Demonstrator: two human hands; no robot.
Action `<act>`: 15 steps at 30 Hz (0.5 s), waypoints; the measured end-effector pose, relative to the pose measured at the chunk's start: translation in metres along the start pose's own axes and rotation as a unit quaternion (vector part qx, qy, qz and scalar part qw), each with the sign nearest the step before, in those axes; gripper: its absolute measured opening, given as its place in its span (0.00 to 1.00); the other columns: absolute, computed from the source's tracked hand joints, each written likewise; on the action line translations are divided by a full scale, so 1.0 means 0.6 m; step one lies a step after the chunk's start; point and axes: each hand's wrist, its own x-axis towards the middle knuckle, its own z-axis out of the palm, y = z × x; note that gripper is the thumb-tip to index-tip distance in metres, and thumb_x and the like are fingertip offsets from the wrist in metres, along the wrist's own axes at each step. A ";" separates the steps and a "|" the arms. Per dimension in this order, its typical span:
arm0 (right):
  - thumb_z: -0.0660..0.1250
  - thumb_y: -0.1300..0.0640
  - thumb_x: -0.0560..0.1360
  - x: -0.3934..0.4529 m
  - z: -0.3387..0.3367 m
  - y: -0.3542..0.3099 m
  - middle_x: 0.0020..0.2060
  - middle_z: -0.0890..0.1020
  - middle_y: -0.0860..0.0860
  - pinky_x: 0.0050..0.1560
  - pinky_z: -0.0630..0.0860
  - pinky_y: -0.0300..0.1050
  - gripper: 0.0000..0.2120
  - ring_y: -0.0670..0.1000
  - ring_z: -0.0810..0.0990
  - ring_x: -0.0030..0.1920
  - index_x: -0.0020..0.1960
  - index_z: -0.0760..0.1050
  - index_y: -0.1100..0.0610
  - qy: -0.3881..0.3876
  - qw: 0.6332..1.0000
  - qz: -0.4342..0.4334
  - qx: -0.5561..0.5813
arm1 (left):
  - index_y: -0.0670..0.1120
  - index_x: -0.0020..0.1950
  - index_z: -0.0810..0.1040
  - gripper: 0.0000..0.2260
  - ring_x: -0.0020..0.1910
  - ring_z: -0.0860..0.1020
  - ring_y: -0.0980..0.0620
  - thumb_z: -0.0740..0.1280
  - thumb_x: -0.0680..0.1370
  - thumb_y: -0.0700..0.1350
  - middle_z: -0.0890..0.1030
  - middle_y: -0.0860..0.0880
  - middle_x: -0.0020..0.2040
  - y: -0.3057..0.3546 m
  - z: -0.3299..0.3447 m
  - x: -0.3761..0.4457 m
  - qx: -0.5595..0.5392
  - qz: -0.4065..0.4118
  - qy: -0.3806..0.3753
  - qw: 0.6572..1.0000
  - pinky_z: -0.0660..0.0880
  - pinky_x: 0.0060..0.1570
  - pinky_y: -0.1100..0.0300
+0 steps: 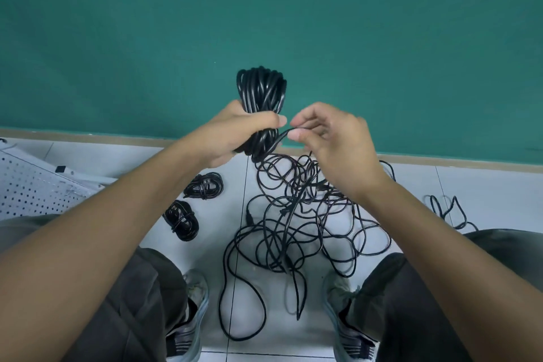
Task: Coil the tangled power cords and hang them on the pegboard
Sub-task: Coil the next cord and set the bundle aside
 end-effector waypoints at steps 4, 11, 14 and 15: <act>0.82 0.44 0.65 0.006 -0.017 -0.002 0.33 0.82 0.49 0.40 0.80 0.46 0.20 0.52 0.81 0.35 0.43 0.78 0.56 0.069 0.997 0.023 -0.009 | 0.42 0.46 0.78 0.08 0.33 0.80 0.53 0.75 0.75 0.43 0.79 0.50 0.33 0.011 0.018 -0.024 -0.076 -0.054 -0.066 0.993 0.81 0.41 0.58; 0.82 0.46 0.64 0.005 -0.022 0.002 0.34 0.83 0.54 0.39 0.79 0.52 0.18 0.58 0.80 0.36 0.39 0.79 0.57 0.061 0.998 0.023 0.016 | 0.36 0.52 0.80 0.15 0.36 0.84 0.51 0.78 0.70 0.40 0.83 0.44 0.38 0.023 0.026 -0.038 -0.095 -0.108 -0.124 0.982 0.80 0.37 0.63; 0.80 0.55 0.71 0.010 -0.019 0.013 0.38 0.84 0.52 0.50 0.82 0.52 0.09 0.57 0.83 0.42 0.42 0.80 0.52 0.031 0.996 0.045 0.068 | 0.36 0.52 0.78 0.14 0.37 0.83 0.50 0.73 0.69 0.40 0.82 0.44 0.37 0.013 0.025 -0.036 -0.138 -0.097 -0.104 0.980 0.81 0.39 0.60; 0.78 0.58 0.74 0.012 -0.018 0.018 0.40 0.84 0.49 0.54 0.82 0.51 0.07 0.55 0.84 0.45 0.44 0.80 0.51 0.013 0.996 0.049 0.071 | 0.37 0.51 0.78 0.14 0.36 0.83 0.51 0.71 0.68 0.41 0.82 0.44 0.37 0.011 0.024 -0.036 -0.151 -0.091 -0.092 0.980 0.82 0.39 0.60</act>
